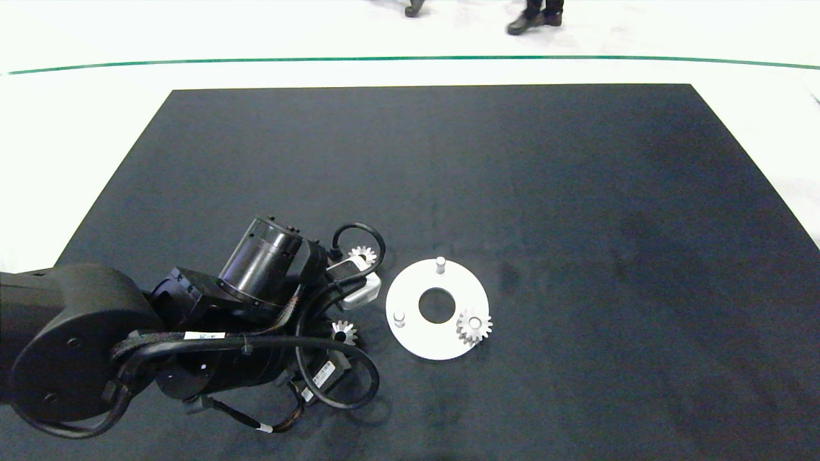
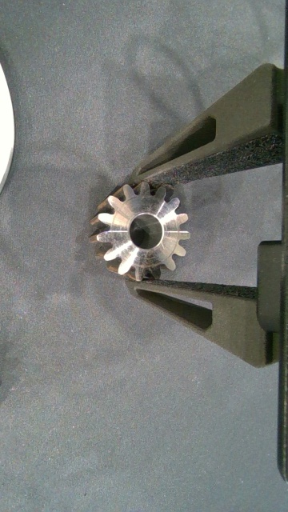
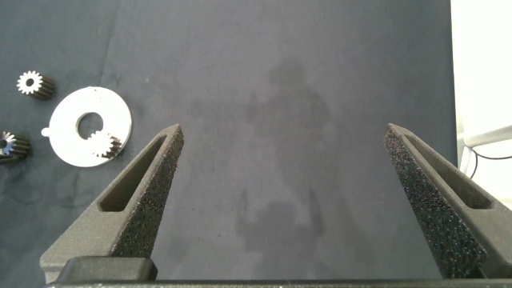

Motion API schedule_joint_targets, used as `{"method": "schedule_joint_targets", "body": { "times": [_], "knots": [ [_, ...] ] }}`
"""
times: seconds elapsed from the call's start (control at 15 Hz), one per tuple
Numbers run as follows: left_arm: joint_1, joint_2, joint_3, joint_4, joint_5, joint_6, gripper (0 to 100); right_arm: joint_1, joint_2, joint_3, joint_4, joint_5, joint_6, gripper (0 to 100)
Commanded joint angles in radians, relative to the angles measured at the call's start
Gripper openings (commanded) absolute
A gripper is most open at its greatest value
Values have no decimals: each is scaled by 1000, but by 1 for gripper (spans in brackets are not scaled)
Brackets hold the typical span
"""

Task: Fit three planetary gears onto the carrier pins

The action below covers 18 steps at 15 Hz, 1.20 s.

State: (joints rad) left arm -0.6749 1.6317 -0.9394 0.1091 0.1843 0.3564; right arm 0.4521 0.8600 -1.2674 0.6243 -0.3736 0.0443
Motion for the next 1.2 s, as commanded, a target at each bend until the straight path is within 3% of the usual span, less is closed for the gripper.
{"method": "schedule_joint_targets", "body": {
  "times": [0.07, 0.4, 1.2],
  "knots": [
    [-14, -4, -19, -3, 1, 0, 6, 0, 2, 2, 3, -2, 0, 100],
    [-45, -10, -70, 1, 3, 3, 4, 0, 2, 3, 3, 4, 0, 100],
    [-54, -32, -84, 27, 3, 7, 4, 0, 2, 5, 3, 4, -1, 100]
  ]
}}
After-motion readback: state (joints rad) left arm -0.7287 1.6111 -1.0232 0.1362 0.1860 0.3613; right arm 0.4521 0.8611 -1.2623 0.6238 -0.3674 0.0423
